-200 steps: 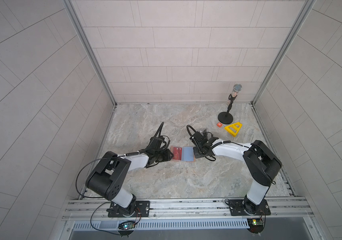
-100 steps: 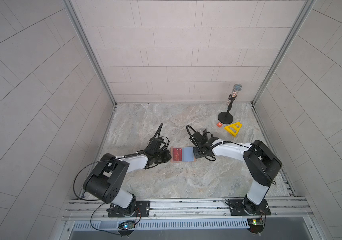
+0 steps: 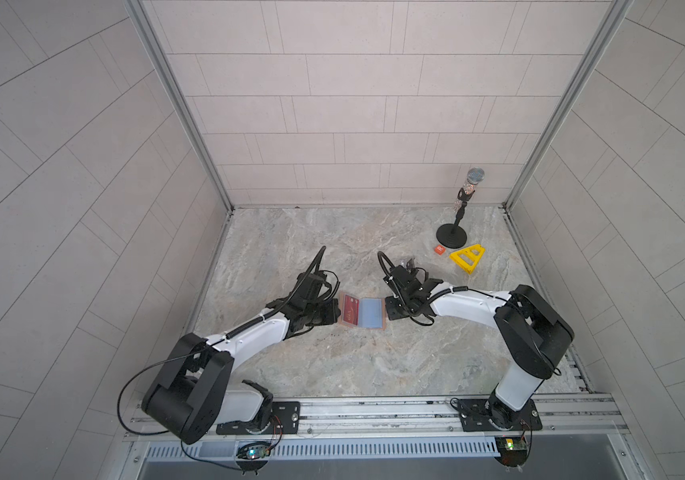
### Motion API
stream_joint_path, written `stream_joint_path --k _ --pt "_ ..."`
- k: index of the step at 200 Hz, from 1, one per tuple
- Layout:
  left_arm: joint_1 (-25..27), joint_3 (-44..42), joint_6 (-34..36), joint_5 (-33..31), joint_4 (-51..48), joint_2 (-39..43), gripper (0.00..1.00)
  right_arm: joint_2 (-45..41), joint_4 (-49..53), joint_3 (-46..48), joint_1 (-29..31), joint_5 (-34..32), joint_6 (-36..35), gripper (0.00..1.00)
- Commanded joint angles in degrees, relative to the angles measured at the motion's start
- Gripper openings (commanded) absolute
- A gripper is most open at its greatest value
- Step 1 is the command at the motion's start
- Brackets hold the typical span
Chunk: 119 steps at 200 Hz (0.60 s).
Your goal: Put the credit cards into the card holder
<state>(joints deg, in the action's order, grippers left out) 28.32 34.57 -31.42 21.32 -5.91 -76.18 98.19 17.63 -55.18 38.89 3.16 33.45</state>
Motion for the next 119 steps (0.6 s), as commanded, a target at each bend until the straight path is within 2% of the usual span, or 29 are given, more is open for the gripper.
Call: stream_joint_path --k 1,22,48,119 --pt "1.70 2.61 1.57 -2.23 -3.22 0.07 0.00 -2.07 -2.51 1.74 -0.64 2.79 1.36 0.02" --pt "3.78 4.88 2.49 -5.12 -5.86 -0.27 0.00 -2.28 -3.51 2.59 -1.18 3.51 1.70 0.01" --pt "5.45 7.06 2.51 -5.59 -6.48 -1.23 0.01 -2.30 -4.82 3.63 -1.92 4.77 2.22 0.00" --pt "9.53 10.85 1.57 -2.21 -2.90 -6.36 0.25 -3.91 -6.74 6.36 -3.77 5.78 2.67 0.00"
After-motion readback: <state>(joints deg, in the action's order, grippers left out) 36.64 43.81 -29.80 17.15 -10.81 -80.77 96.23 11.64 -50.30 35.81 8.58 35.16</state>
